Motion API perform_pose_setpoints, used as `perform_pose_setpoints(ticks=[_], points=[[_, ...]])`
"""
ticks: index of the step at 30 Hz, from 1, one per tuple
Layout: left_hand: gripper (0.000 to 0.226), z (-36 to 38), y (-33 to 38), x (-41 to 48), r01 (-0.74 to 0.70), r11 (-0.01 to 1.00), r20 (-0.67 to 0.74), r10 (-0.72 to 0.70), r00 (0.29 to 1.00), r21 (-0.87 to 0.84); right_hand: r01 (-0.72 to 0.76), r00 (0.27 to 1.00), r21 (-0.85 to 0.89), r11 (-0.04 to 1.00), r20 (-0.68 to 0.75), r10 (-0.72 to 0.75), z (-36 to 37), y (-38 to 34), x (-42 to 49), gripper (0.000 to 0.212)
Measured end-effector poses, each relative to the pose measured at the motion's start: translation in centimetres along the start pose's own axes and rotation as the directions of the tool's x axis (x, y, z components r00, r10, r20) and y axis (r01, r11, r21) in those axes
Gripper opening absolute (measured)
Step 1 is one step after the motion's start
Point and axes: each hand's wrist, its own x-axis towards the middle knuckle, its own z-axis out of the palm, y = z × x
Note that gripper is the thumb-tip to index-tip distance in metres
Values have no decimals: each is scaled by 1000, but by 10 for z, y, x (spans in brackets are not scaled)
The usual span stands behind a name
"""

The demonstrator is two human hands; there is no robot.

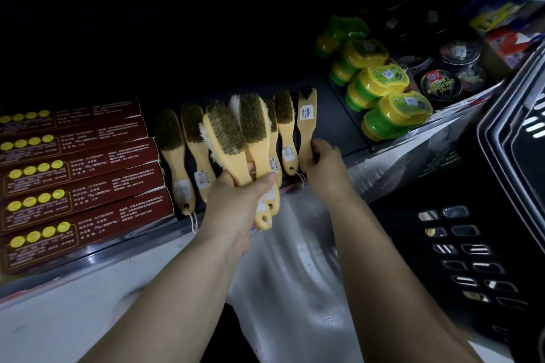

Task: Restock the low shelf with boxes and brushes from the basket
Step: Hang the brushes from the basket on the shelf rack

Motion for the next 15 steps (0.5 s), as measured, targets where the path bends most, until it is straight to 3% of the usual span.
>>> perform_pose_setpoints(ticks=[3,5,7,10,12,15], points=[[16,1,1,0,-11,1000,-26,11,1000,-5,80,994,135,988,-82,-69,-5,-9,-30,27],[13,2,3,0,-8,1000,-34,7,999,-5,91,990,352,932,68,-123,-8,-20,-53,19],[11,2,5,0,-6,1000,-24,5,1000,-18,-8,948,558,830,267,-171,-11,-28,-71,18],[6,3,6,-2,-9,999,6,9,1000,-39,-107,925,647,755,343,-163,-13,-27,-80,14],[4,6,7,-3,-4,996,33,7,999,-85,-130,951,661,739,293,-95,-14,-23,-73,12],[21,8,10,1,-33,999,-9,33,999,-12,-130,990,675,726,50,130,-16,-13,-44,10]])
